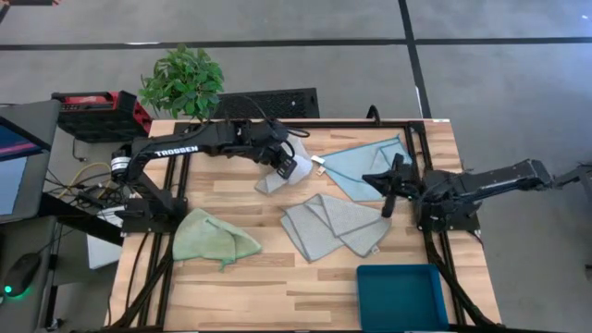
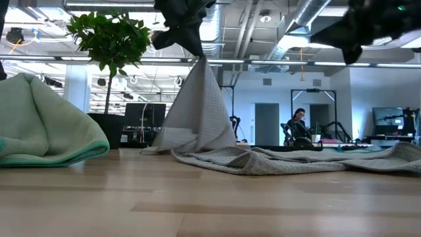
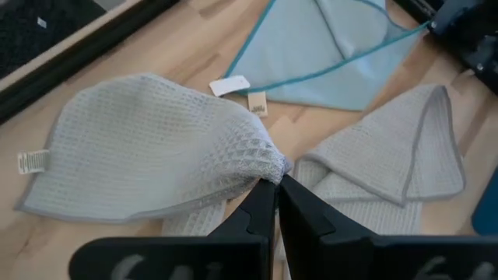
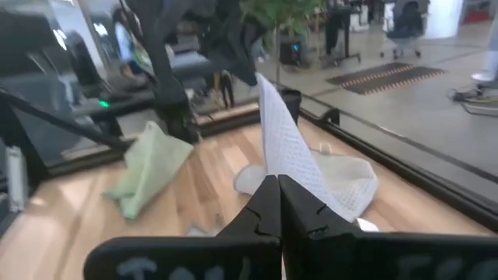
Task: Fold microfiber towels
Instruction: Fold the gray microfiber cloth
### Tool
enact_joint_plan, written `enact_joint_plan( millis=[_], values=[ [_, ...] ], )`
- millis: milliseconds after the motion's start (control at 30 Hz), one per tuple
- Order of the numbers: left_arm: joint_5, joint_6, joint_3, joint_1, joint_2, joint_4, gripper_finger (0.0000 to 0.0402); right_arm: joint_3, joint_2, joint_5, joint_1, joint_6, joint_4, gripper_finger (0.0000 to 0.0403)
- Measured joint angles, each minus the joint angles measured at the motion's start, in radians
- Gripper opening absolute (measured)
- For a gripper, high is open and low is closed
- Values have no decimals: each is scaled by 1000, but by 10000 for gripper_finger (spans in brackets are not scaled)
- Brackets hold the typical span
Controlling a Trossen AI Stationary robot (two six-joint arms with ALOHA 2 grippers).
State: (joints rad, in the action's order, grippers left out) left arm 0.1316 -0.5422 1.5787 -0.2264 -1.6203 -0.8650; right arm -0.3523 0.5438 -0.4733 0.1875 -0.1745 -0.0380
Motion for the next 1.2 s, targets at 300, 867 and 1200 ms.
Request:
enact_joint_plan(
  millis=[300, 867, 1200],
  values=[
    [-22, 91, 53, -3, 0, -3, 0, -228, 385, -4, -21, -4, -50, 48],
    [-79, 139, 75, -3, 5, -66, 0, -659, 895, 0, -99, -2, -67, 179],
    [-122, 154, 76, -4, 12, -63, 0, -764, 1027, -20, -127, -5, -64, 207]
  ],
)
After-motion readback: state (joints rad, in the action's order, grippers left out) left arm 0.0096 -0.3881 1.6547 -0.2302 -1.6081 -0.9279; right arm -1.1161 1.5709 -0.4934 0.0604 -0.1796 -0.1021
